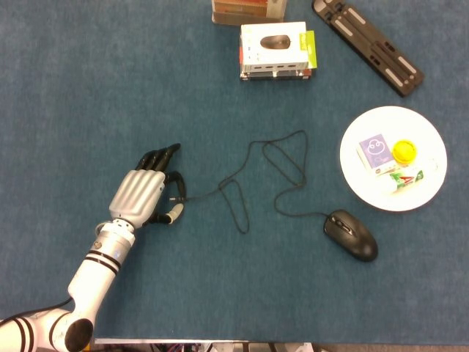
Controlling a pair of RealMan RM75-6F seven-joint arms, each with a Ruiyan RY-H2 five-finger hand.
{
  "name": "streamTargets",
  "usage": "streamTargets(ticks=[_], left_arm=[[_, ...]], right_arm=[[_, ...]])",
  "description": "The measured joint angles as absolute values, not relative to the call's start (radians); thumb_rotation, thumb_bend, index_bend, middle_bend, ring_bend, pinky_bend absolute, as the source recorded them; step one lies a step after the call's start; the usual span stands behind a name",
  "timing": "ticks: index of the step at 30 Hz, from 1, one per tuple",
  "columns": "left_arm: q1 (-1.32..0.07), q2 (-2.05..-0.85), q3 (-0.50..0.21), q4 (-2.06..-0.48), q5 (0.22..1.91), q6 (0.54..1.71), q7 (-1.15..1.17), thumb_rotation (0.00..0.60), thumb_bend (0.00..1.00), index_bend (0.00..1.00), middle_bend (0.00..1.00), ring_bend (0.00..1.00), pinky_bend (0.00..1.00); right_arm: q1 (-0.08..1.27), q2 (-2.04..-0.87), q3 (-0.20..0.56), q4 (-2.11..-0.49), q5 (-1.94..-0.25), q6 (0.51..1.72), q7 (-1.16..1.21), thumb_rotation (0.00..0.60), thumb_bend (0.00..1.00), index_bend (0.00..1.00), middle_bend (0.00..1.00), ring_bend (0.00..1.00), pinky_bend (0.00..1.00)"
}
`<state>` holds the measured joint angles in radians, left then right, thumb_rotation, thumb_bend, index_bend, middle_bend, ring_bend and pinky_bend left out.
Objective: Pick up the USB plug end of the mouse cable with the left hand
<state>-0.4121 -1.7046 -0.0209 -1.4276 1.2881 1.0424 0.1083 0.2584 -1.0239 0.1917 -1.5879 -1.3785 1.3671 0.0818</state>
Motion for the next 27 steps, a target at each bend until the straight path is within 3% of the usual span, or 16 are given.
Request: streamTargets(ticks=[27], left_arm=[[-0.408, -1.703, -0.02, -1.431, 1.307, 1.051, 0.087, 0.6, 0.38, 0.53, 0.0, 0.0, 0.0]], right_arm=[[0.253, -1.031, 0.191, -1.575, -1.378, 1.367, 0.097, 0.6, 0.04, 0.37, 0.18, 0.17, 0.3]])
